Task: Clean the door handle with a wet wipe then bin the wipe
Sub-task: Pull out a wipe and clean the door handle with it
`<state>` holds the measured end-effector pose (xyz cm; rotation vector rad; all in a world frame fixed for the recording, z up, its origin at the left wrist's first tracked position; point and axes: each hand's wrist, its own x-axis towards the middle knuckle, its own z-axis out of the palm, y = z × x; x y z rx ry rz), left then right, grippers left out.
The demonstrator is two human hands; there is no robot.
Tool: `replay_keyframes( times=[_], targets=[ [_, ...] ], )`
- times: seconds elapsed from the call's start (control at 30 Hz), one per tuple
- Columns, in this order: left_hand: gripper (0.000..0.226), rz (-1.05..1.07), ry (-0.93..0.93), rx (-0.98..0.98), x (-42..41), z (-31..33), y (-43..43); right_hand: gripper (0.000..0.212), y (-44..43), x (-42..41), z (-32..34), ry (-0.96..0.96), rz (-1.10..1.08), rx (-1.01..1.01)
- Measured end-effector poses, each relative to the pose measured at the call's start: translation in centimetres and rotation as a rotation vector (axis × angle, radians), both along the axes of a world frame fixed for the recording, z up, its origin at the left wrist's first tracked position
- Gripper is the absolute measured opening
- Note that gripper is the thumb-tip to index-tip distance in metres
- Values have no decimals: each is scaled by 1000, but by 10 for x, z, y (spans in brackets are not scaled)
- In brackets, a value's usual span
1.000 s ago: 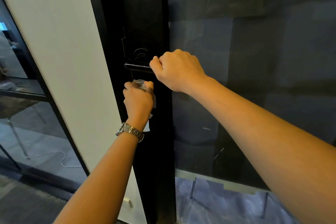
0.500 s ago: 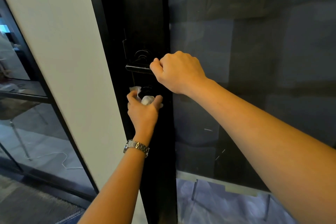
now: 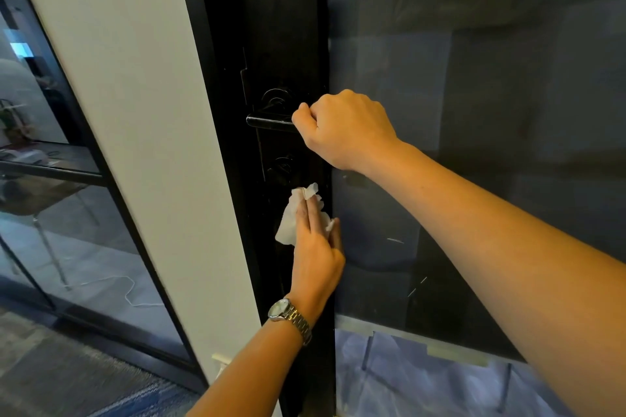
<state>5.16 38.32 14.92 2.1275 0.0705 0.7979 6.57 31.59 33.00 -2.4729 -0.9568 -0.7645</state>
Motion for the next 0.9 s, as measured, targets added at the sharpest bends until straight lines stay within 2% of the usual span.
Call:
replay_keyframes(
  times=[0.13, 0.27, 0.4, 0.47, 0.53, 0.6, 0.67, 0.77, 0.83, 0.9],
  targets=[
    [66, -3, 6, 87, 0, -5, 10, 56, 0, 0, 0, 6, -2, 3],
    [71, -53, -12, 92, -4, -11, 19, 56, 1, -1, 0, 7, 1, -1],
    [66, -13, -123, 391, 5, 11, 10, 56, 1, 0, 0, 1, -8, 4],
    [66, 42, -140, 369, 12, 29, 8, 56, 1, -1, 0, 8, -13, 13],
    [70, 3, -118, 315, 16, 35, 9, 56, 1, -1, -1, 5, -18, 19],
    [68, -54, -84, 341, 13, 23, 15, 56, 2, -1, -1, 3, -17, 17],
    [63, -60, 27, 366, 7, 1, 29, 56, 2, -1, -1, 5, -11, 11],
    [58, -20, 97, 145, 4, -22, 55, 57, 1, 0, 0, 7, -5, 8],
    [55, 29, 3, -45, 9, -15, 59, 57, 1, 0, 0, 5, -1, 12],
    [52, 95, -86, -133, 14, 3, 54, 57, 1, -1, 0, 8, 4, 12]
  ],
)
